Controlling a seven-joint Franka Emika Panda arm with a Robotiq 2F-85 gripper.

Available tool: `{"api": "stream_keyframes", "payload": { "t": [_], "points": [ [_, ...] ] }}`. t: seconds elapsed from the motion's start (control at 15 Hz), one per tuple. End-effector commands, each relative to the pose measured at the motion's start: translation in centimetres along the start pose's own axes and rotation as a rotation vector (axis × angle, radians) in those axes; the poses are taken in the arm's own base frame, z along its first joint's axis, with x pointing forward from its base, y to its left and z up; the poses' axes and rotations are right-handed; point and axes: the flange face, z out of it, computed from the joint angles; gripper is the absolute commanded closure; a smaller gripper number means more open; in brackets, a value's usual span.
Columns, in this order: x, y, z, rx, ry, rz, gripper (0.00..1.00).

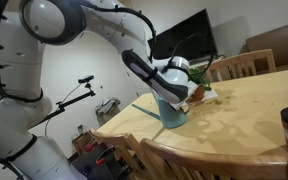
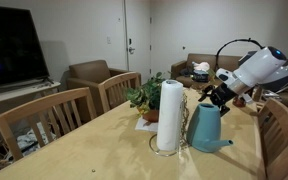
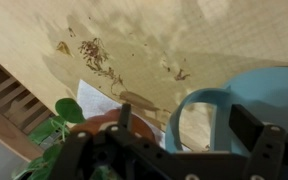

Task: Use the watering can to water the plant

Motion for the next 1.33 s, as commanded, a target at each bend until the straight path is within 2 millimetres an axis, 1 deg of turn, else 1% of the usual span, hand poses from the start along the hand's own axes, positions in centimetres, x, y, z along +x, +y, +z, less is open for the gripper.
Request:
{"api": "stream_keyframes", "payload": {
  "t": [0.0,0.13,0.33,0.67,1.0,1.13,1.2,1.27],
  "points": [
    [-0.1,1.2,-1.5,-0.007,0.076,0.003,0.0],
    [-0.4,1.8,-2.0,-0.013,0.117,0.022,0.0],
    [-1.2,1.5,-1.5,0.005,0.181,0.054,0.0],
    [-2.3,0.0,0.9,0.039,0.256,0.058,0.0],
    [-2.4,-0.7,2.9,0.04,0.285,0.041,0.0],
    [-2.5,-0.8,3.5,0.042,0.281,0.062,0.0],
    [-2.5,-0.9,3.7,0.041,0.284,0.062,0.25],
    [-2.5,-0.9,3.9,0.041,0.286,0.072,0.28]
  ]
}}
